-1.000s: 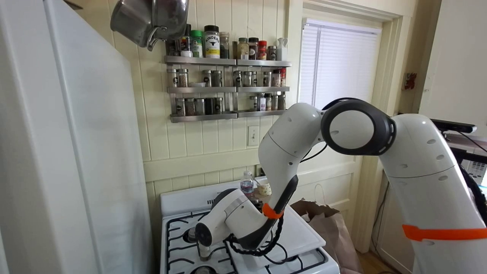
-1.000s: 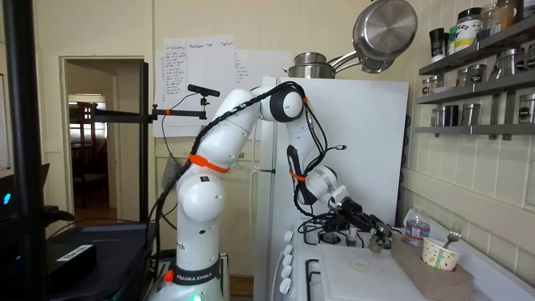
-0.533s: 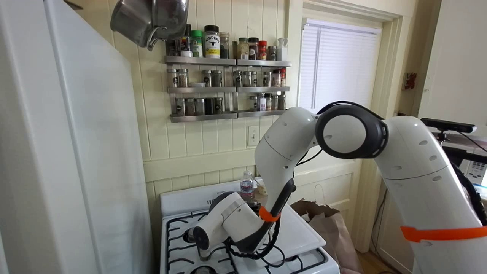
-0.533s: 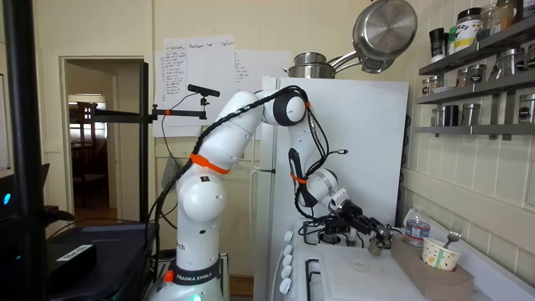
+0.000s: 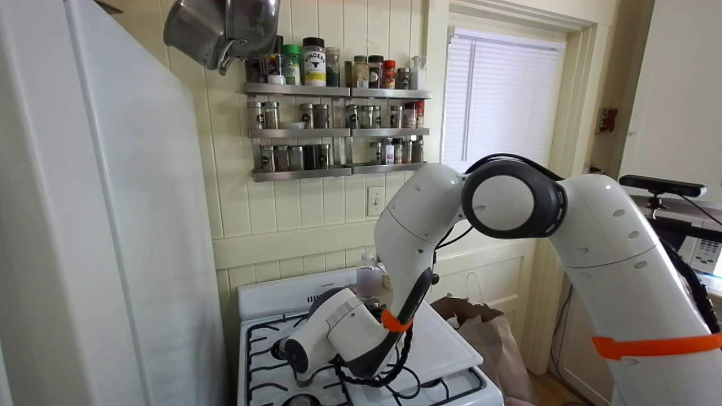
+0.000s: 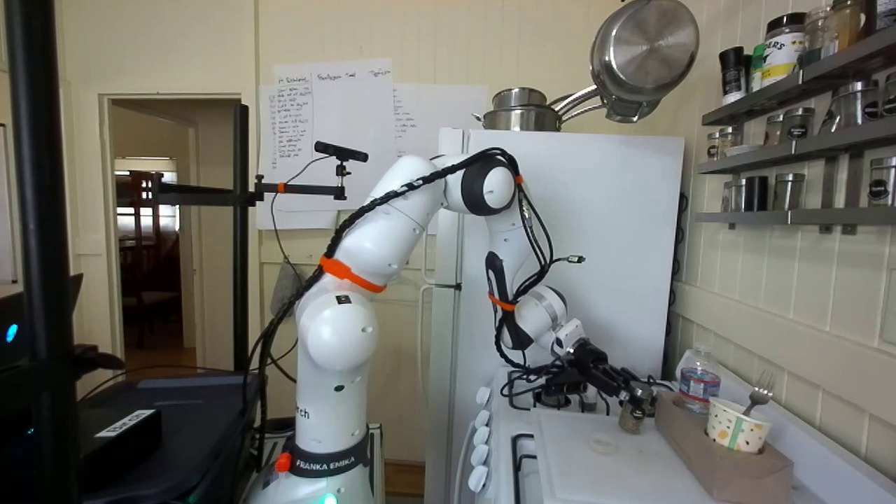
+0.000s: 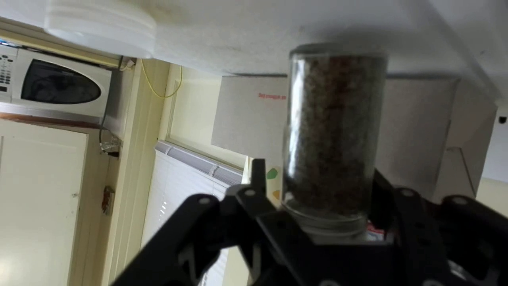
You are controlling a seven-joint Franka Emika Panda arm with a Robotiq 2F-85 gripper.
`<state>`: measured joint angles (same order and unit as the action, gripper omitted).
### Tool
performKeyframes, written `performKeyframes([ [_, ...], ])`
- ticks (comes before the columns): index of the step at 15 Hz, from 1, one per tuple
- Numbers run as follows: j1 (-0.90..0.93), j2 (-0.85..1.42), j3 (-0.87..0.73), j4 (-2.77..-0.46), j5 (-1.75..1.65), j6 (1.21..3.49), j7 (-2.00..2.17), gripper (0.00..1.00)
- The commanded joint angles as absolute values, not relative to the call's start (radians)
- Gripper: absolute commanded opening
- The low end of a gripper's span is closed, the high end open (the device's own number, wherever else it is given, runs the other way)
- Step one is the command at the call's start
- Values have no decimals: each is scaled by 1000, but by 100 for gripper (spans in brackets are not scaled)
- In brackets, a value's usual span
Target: Pick up the bottle from the shelf and put it on the kitchen board
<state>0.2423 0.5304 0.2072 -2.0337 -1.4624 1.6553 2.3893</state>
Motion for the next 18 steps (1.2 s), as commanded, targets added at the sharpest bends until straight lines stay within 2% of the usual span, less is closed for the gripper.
performKeyframes([
  [1, 257, 552, 202, -2011, -1461, 1626, 2409, 90],
  [3, 258, 553, 202, -2007, -1462, 1622, 2408, 100],
  [13, 294, 484, 225, -2036, -1455, 1524, 2402, 100],
  [18, 344, 322, 276, -2190, -1579, 1489, 2380, 100],
])
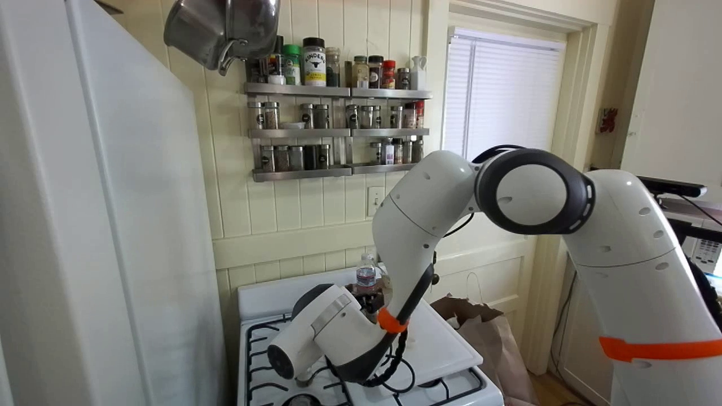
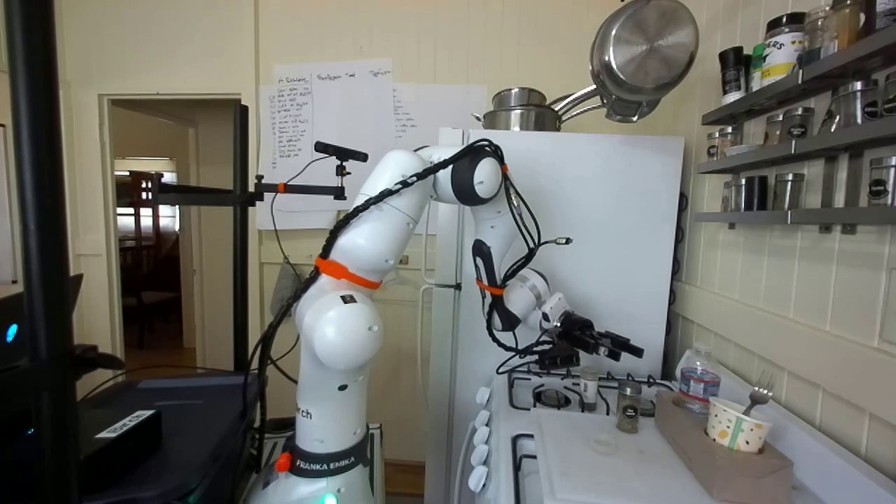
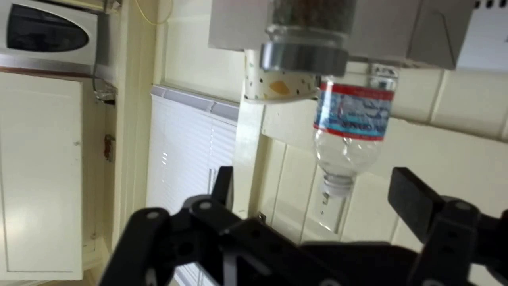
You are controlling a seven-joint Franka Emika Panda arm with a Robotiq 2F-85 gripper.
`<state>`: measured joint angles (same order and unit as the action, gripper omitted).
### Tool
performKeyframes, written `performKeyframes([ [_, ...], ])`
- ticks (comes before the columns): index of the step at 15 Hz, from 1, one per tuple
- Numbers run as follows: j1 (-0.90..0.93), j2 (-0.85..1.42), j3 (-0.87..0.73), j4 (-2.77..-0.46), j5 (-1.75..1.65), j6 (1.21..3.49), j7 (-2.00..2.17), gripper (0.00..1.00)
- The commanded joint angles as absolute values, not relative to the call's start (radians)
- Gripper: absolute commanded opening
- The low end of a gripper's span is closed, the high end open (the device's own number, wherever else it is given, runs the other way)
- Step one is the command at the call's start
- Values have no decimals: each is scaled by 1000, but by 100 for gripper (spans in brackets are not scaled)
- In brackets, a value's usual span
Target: Pick up the bottle from the shelf and put it on the kitchen board
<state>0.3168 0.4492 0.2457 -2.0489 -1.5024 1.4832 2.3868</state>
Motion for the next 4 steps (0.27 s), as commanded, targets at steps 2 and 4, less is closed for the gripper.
performKeyframes([
  [2, 354, 251, 307, -2267, -1630, 1503, 2378, 100],
  [4, 344, 316, 313, -2186, -1604, 1479, 2373, 100],
])
